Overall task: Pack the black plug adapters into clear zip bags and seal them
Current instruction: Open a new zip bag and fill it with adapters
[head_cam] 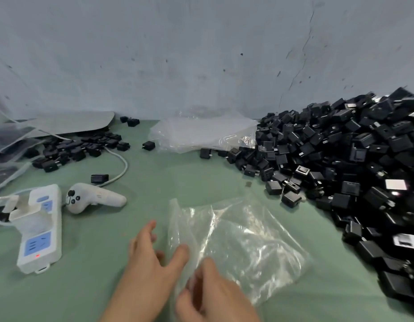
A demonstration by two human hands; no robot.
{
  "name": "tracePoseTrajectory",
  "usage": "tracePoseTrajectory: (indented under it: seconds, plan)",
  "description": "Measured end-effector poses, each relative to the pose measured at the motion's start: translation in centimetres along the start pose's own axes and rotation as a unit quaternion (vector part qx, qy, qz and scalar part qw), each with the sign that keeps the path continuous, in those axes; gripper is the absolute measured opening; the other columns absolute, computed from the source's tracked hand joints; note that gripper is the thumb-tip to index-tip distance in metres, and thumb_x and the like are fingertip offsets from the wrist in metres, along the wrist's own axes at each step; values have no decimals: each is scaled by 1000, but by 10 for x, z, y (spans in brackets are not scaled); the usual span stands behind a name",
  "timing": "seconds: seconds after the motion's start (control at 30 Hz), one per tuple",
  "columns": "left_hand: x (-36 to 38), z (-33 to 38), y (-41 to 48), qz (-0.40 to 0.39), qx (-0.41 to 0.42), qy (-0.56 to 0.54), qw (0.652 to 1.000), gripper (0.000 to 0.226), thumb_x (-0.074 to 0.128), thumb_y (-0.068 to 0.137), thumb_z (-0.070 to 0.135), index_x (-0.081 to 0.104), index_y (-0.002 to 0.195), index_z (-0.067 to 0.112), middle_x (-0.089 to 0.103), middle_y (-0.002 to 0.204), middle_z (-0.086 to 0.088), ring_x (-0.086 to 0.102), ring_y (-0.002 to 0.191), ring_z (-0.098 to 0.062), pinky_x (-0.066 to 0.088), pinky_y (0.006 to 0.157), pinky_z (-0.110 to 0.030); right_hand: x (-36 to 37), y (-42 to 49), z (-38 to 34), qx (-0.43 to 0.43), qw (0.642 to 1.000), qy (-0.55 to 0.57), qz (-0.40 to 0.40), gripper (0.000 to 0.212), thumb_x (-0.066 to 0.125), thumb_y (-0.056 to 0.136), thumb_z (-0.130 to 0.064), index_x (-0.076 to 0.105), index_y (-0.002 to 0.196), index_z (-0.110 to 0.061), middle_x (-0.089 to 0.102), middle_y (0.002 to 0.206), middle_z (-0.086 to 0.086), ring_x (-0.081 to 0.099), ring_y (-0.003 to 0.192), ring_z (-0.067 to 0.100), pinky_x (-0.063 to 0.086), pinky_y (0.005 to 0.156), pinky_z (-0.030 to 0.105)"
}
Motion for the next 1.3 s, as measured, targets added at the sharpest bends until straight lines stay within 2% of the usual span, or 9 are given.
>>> tracePoseTrajectory:
  seconds: [0.17, 0.27, 0.37, 0.5, 0.6, 0.7, 0.9, 1.1, 1.3]
  plan:
    - [0, 14, 9, -155, -7, -214, 964, 37, 75, 82, 11, 64, 114, 26, 77, 83, 6, 72, 71, 0, 49, 54, -9, -23, 5, 4, -78, 994, 29, 77, 46, 35, 76, -75, 52, 96, -37, 63, 88, -20, 55, 69, -3, 40, 60, 15]
    - [4, 17, 12, -193, 64, -150, 968, 17, 71, 91, 27, 69, 102, 39, 75, 90, 20, 70, 81, 7, 48, 62, -5, -41, 19, 27, -168, 968, -69, 172, 27, 44, 95, -49, 41, 120, -58, 49, 112, -27, 50, 95, -6, 38, 72, 13]
    - [16, 19, 11, -243, 136, -91, 956, 20, 55, 92, 41, 65, 109, 46, 73, 101, 24, 65, 99, 8, 48, 84, -9, -40, 33, 46, -252, 931, -181, 192, 83, 63, 87, -10, 26, 149, -51, 40, 142, -6, 55, 109, 8, 49, 86, 22]
    - [33, 12, 16, -211, 178, -18, 961, 19, 51, 100, 24, 59, 96, 41, 66, 87, 26, 59, 97, 14, 37, 79, 2, -32, 47, 54, -338, 896, -210, 199, 65, 56, 77, -6, 51, 131, -41, 44, 147, 0, 51, 124, 17, 46, 97, 30]
    - [36, 11, 27, -183, 211, 10, 960, 7, 55, 99, 29, 56, 92, 30, 67, 84, 11, 60, 70, 2, 47, 68, -19, -34, 57, 64, -335, 903, -147, 227, 33, 53, 84, -13, 60, 111, -31, 50, 139, -6, 51, 120, 13, 44, 97, 28]
    - [21, 5, 42, -109, 207, 70, 970, 17, 65, 92, 36, 62, 78, 26, 66, 75, 16, 57, 59, -4, 42, 59, -15, -35, 62, 77, -304, 910, -114, 259, 15, 59, 89, -17, 56, 97, -29, 53, 129, -7, 52, 113, 12, 43, 90, 27]
    - [1, -1, 39, -74, 155, 124, 977, 16, 54, 99, 35, 57, 84, 30, 69, 65, 18, 61, 59, -1, 43, 61, -16, -28, 62, 83, -281, 922, -152, 217, 22, 55, 95, -29, 59, 117, -33, 54, 134, -5, 49, 119, 9, 42, 100, 26]
    - [12, 19, 29, -184, 60, -75, 978, 15, 51, 102, 22, 64, 97, 16, 73, 70, 8, 59, 50, -5, 46, 51, -14, -32, 75, 86, -165, 968, -159, 105, 63, 26, 105, -52, -9, 157, -42, 10, 164, -19, 3, 150, -2, -10, 118, 17]
    - [6, 3, 39, -47, 130, 127, 982, 22, 58, 98, 26, 66, 77, 27, 68, 69, 21, 63, 69, 2, 45, 65, -14, -34, 73, 111, -116, 961, -241, 71, 62, 9, 99, -64, 8, 157, -42, 13, 164, -20, 1, 151, 1, -17, 115, 17]
Point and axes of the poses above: each hand's wrist, its own y-axis towards the middle knuckle, its own x-axis out of the palm, z = x × y, the point moved 1 cm from there along y, towards the middle knuckle
